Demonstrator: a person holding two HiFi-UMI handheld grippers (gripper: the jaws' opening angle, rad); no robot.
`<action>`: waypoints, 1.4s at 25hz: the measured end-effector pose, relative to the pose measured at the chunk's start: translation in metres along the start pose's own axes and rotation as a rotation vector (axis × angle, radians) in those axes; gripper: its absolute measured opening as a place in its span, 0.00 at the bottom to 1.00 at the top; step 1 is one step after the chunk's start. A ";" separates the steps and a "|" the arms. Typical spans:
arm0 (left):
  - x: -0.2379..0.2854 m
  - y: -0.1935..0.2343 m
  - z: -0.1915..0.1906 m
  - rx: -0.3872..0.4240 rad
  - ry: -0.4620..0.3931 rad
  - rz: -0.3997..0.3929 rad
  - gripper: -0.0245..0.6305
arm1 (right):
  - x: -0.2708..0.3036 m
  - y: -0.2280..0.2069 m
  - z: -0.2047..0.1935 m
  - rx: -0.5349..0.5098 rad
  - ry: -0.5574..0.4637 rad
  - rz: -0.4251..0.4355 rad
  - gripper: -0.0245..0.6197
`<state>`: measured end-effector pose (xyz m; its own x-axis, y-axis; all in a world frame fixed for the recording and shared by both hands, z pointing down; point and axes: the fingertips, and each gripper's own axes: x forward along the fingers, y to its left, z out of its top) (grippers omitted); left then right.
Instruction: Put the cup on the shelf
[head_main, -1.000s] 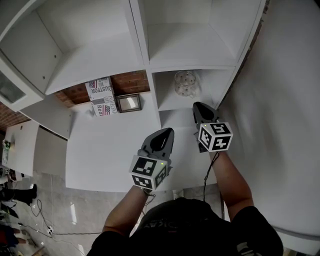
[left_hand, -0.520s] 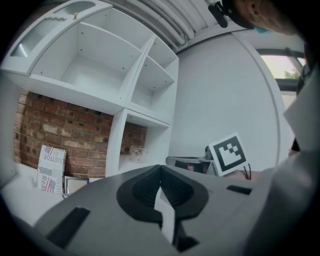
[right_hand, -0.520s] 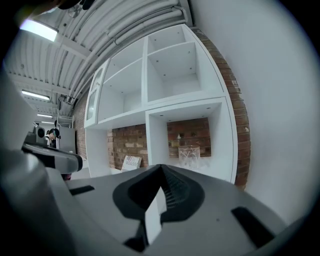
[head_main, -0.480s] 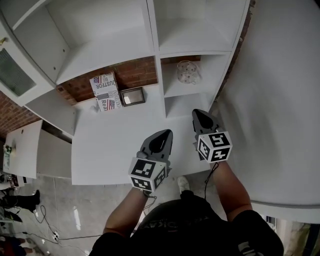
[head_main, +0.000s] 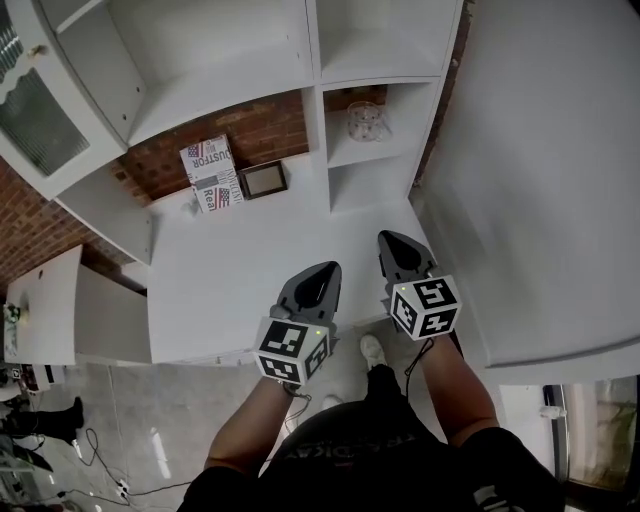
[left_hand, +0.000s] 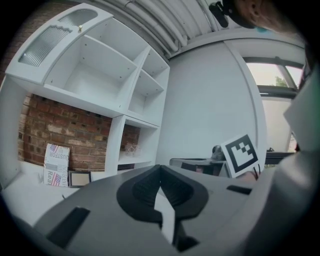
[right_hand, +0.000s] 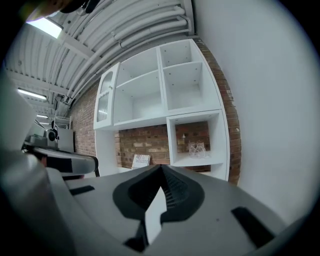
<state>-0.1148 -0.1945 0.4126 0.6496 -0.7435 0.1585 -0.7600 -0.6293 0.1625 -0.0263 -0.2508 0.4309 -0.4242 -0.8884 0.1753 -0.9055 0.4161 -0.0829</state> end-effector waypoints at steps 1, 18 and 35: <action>-0.007 -0.003 -0.002 0.003 0.003 -0.004 0.04 | -0.007 0.006 -0.001 0.003 -0.004 -0.004 0.04; -0.056 -0.052 -0.015 -0.021 -0.017 -0.004 0.04 | -0.101 0.032 -0.005 0.016 -0.012 -0.005 0.04; -0.067 -0.072 -0.017 -0.001 -0.013 -0.005 0.04 | -0.121 0.040 -0.013 0.029 -0.011 0.015 0.04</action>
<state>-0.1038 -0.0956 0.4067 0.6530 -0.7434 0.1449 -0.7568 -0.6327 0.1640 -0.0114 -0.1241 0.4187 -0.4372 -0.8845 0.1630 -0.8988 0.4233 -0.1138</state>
